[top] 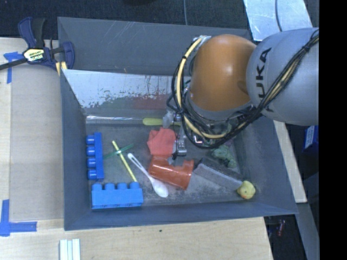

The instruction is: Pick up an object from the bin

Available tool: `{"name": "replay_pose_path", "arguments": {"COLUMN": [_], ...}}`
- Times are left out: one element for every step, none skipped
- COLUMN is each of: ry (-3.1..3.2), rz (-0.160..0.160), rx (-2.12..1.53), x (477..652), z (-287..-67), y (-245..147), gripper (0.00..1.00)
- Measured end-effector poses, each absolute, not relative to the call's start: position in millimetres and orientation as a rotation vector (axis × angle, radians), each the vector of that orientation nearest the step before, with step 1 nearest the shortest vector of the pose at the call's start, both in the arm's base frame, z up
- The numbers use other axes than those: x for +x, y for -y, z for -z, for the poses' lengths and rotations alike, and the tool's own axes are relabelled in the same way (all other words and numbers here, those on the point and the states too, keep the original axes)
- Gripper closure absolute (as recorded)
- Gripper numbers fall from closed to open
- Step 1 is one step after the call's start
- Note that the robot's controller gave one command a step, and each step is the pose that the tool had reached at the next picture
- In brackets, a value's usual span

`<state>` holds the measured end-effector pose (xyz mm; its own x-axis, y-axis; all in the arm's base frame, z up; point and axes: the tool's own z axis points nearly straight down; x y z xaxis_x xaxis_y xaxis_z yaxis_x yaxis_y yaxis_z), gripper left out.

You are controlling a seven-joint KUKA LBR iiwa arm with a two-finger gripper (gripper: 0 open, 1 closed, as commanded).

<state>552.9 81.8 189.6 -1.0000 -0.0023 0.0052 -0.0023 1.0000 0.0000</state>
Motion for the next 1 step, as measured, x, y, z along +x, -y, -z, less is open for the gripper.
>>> {"name": "replay_pose_path", "arguments": {"ry": [3.145], "rz": [0.001], "rx": [-0.001], "x": [554.7], "z": [-194.3], "y": [-81.3], "gripper": [0.0]}}
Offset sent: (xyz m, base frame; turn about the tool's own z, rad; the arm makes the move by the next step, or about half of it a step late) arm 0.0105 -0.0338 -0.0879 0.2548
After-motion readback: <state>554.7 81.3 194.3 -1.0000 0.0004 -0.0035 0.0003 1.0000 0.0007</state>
